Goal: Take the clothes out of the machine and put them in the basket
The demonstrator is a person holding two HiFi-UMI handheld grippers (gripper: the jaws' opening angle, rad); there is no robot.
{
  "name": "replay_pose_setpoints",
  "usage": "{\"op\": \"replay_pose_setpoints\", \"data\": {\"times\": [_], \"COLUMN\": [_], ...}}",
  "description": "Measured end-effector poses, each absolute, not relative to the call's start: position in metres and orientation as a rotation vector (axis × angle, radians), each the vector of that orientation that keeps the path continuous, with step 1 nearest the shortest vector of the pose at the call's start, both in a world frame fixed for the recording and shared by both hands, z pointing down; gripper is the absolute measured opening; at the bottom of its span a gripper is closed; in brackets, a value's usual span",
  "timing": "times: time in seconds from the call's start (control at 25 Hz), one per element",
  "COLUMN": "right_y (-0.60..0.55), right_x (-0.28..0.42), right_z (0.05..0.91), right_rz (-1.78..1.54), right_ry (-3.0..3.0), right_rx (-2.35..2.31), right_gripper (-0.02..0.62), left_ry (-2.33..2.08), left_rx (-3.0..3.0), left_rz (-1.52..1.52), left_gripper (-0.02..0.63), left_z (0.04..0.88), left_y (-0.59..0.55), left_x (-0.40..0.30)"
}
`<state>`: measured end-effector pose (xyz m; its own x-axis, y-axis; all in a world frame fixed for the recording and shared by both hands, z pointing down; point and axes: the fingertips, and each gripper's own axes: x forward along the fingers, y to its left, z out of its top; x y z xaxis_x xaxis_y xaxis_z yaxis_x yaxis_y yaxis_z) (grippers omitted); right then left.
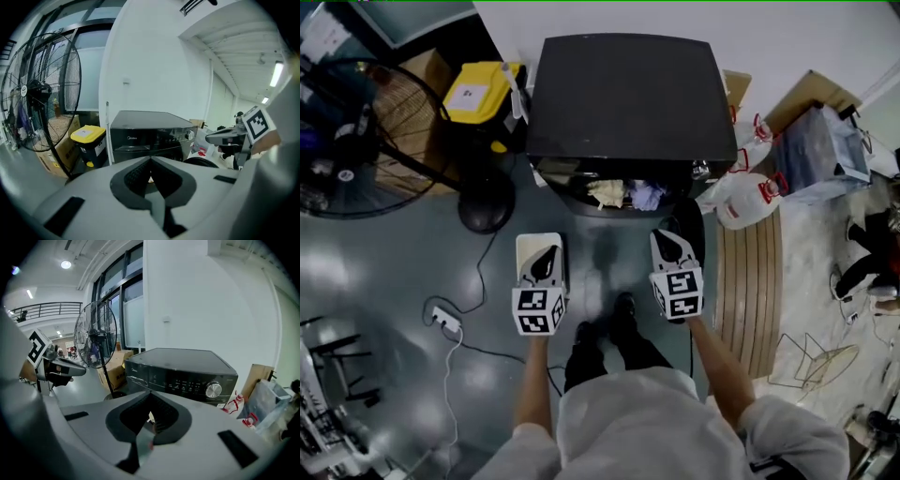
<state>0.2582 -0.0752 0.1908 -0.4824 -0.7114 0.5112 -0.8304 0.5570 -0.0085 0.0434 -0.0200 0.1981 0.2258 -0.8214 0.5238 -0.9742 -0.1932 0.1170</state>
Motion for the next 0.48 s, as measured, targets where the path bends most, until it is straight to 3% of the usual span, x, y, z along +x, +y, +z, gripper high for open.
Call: {"op": "replay_pose_setpoints", "data": {"times": [0.48], "right_y": [-0.097], "right_x": [0.241], "right_z": [0.271], "right_rz": [0.401], "right_ry": [-2.281], "right_rx": [1.268], "right_gripper": [0.025], "left_ry": [-1.581], "left_rx": [2.08], "left_rz": [0.502], "left_gripper": [0.018], "left_z": [0.286], "left_y": [-0.039], "left_x": [0.032]}}
